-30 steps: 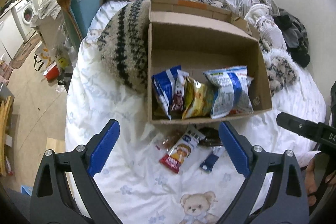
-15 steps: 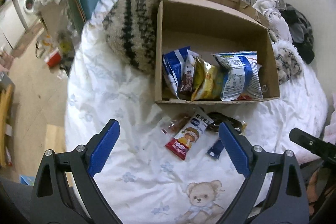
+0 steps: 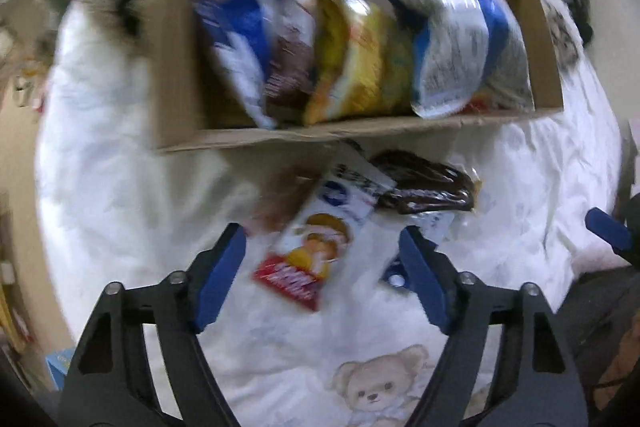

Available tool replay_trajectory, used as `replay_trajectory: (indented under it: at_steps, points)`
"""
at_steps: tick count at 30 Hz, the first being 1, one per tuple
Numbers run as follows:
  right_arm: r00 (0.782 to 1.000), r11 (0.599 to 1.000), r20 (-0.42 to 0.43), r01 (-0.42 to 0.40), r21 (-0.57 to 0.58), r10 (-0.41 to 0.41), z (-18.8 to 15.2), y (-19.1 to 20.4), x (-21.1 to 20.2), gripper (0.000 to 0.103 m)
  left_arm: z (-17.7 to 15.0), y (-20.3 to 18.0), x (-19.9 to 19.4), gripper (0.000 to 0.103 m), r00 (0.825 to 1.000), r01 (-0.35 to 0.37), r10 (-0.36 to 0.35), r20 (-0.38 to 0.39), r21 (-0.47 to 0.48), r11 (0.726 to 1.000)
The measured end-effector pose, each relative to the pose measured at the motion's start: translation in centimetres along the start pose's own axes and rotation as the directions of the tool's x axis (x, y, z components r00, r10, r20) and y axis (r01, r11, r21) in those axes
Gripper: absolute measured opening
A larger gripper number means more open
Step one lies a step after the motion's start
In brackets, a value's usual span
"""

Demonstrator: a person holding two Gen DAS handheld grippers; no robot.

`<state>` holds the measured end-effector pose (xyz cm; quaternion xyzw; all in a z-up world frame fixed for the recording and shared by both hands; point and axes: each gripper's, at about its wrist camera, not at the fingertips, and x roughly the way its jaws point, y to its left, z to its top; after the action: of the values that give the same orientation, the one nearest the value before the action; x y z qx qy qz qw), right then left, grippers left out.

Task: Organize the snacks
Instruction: 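Grasp the white rice cake packet with the left tool while the right tool grasps a blue-white bar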

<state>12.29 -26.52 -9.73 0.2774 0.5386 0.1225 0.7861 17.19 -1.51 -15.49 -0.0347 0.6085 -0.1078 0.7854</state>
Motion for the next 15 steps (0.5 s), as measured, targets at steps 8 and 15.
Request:
replay_trajectory:
  at_steps: [8, 15]
  points:
    - [1.0, 1.0, -0.018, 0.005, 0.026, -0.004, 0.3, -0.7, 0.5, 0.091, 0.1, -1.6, 1.5, 0.03, 0.997, -0.081, 0.083, -0.01, 0.115, 0.99]
    - [0.999, 1.0, -0.044, 0.012, 0.007, -0.012, 0.3, 0.0, 1.5, 0.091, -2.2, -0.4, -3.3, 0.027, 0.999, -0.051, 0.051, -0.009, -0.053, 0.997]
